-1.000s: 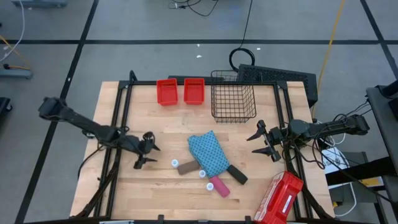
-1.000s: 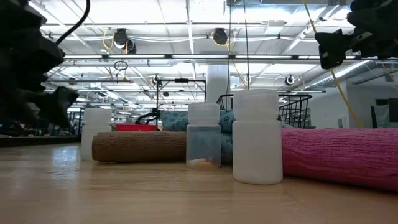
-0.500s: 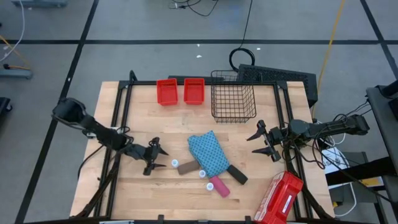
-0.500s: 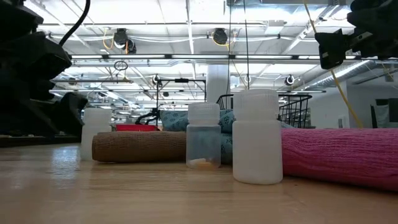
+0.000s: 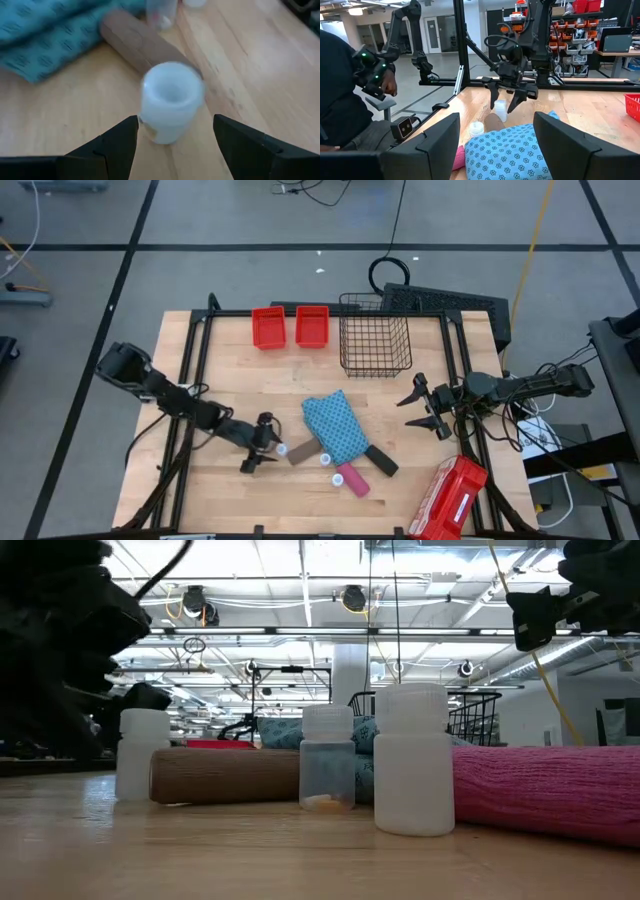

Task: Pick & Place Medicine items
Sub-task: Put the top white pill bottle into the left orange basket

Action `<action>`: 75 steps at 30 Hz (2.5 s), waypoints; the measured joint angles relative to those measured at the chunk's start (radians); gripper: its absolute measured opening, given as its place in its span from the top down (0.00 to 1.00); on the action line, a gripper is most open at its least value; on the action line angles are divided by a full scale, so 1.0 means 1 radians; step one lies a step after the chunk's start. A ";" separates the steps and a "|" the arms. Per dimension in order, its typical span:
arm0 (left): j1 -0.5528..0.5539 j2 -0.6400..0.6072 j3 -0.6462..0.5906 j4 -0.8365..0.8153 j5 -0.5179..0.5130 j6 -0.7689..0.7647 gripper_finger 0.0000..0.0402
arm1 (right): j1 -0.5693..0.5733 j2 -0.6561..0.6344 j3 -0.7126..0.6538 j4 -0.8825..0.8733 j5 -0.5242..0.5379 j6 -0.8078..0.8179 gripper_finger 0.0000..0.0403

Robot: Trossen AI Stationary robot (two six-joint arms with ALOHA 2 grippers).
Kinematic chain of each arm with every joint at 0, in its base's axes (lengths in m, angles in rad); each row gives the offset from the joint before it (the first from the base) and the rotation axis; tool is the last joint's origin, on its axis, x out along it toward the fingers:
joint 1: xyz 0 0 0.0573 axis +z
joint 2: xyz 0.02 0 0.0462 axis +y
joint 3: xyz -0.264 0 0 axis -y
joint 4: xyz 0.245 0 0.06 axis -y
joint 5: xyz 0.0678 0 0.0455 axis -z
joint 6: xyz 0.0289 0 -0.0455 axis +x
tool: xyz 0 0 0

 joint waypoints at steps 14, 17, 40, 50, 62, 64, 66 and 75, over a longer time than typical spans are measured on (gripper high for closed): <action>0.039 -0.044 0.342 -0.663 0.046 0.133 0.33 | 0.000 0.000 0.000 0.000 0.000 0.000 0.40; 0.039 -0.038 0.359 -0.689 0.046 0.137 0.33 | 0.000 0.000 0.000 0.000 0.000 0.000 0.40; 0.039 0.026 0.364 -0.640 0.047 0.152 0.33 | 0.000 0.000 0.000 0.001 0.000 0.000 0.40; 0.039 0.026 0.364 -0.639 0.049 0.160 0.59 | 0.000 0.000 0.000 0.000 0.000 0.000 0.40; 0.045 -0.040 0.364 -0.649 0.000 0.162 0.59 | 0.000 0.000 0.000 0.000 0.000 0.000 0.40; 0.057 -0.087 0.364 -0.658 -0.018 0.162 0.61 | 0.000 0.000 0.000 0.000 0.000 0.000 0.40; 0.074 -0.147 0.364 -0.668 -0.041 0.158 0.64 | 0.000 0.000 0.000 0.000 0.000 0.000 0.40; 0.263 -0.458 0.365 -0.702 -0.243 0.042 0.63 | 0.000 0.000 0.000 0.001 0.000 0.000 0.40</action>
